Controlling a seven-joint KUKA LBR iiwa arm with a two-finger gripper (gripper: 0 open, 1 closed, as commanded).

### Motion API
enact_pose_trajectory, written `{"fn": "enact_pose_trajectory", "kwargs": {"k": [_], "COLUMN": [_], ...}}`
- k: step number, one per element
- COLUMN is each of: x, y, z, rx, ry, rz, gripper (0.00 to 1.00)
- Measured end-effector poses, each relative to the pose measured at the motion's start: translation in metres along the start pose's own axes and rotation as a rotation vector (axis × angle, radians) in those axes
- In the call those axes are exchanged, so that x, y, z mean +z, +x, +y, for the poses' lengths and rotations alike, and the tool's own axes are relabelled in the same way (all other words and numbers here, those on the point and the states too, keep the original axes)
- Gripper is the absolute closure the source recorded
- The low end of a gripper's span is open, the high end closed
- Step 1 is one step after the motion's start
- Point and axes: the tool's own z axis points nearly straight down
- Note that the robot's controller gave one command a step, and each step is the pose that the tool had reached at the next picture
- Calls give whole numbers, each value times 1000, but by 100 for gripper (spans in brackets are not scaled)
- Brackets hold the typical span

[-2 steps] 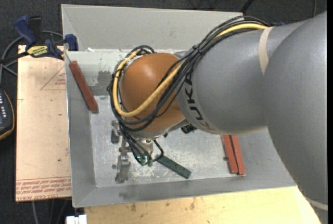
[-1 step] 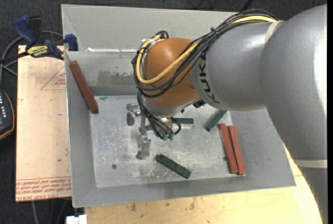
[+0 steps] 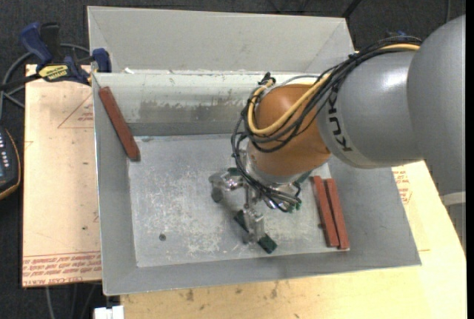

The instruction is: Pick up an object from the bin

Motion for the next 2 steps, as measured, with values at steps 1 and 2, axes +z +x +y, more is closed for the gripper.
{"fn": "enact_pose_trajectory", "kwargs": {"k": [1,2], "x": [-16,-27], "y": [-21,-8], "z": [-82,-174], "rx": [63,45], "ry": [6,6], "rz": [-11,-8], "gripper": [0,0]}}
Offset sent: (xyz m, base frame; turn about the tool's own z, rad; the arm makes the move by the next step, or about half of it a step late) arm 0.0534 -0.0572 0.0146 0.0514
